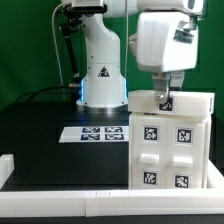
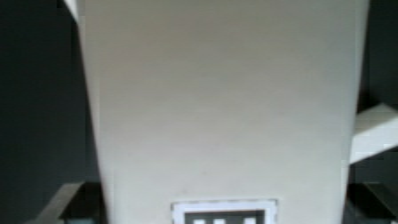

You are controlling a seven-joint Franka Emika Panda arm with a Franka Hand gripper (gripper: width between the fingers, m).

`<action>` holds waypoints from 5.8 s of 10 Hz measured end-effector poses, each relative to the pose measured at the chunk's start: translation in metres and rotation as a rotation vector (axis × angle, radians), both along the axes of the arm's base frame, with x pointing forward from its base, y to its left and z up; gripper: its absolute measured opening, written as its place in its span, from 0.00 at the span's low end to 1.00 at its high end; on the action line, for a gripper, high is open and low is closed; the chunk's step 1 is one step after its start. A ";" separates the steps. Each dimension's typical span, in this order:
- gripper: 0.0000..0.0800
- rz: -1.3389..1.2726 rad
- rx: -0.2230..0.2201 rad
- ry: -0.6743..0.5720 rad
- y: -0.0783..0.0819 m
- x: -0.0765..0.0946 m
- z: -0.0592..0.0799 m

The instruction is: Assemble cabinet

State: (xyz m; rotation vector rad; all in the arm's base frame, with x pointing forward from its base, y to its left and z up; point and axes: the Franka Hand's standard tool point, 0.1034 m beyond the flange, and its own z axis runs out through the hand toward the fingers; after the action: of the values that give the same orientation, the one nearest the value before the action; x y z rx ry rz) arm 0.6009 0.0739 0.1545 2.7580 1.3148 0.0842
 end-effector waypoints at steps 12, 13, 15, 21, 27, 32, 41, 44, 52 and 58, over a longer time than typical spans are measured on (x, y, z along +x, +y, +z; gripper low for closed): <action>0.70 -1.147 0.164 -0.046 0.003 -0.006 -0.001; 0.70 -1.281 0.191 -0.036 0.003 -0.005 -0.001; 0.70 -1.405 0.208 -0.039 0.004 -0.005 -0.001; 0.70 -1.958 0.260 -0.021 0.009 -0.009 -0.002; 0.70 -2.384 0.281 0.004 0.011 -0.007 -0.002; 0.99 -2.331 0.345 0.044 0.013 -0.003 0.025; 1.00 -1.415 0.231 0.022 0.022 -0.004 0.026; 1.00 -1.190 0.221 0.012 0.021 -0.003 0.026; 1.00 -0.143 0.055 0.010 0.015 -0.003 0.017; 1.00 0.433 -0.027 0.034 0.004 -0.003 0.016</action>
Offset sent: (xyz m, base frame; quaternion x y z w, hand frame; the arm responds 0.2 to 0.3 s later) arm -0.0024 0.0006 -0.0033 0.0219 0.0070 0.2248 0.9741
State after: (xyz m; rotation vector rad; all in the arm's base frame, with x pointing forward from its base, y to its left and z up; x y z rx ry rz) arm 0.5979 0.0782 0.1707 2.4128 1.8825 0.0466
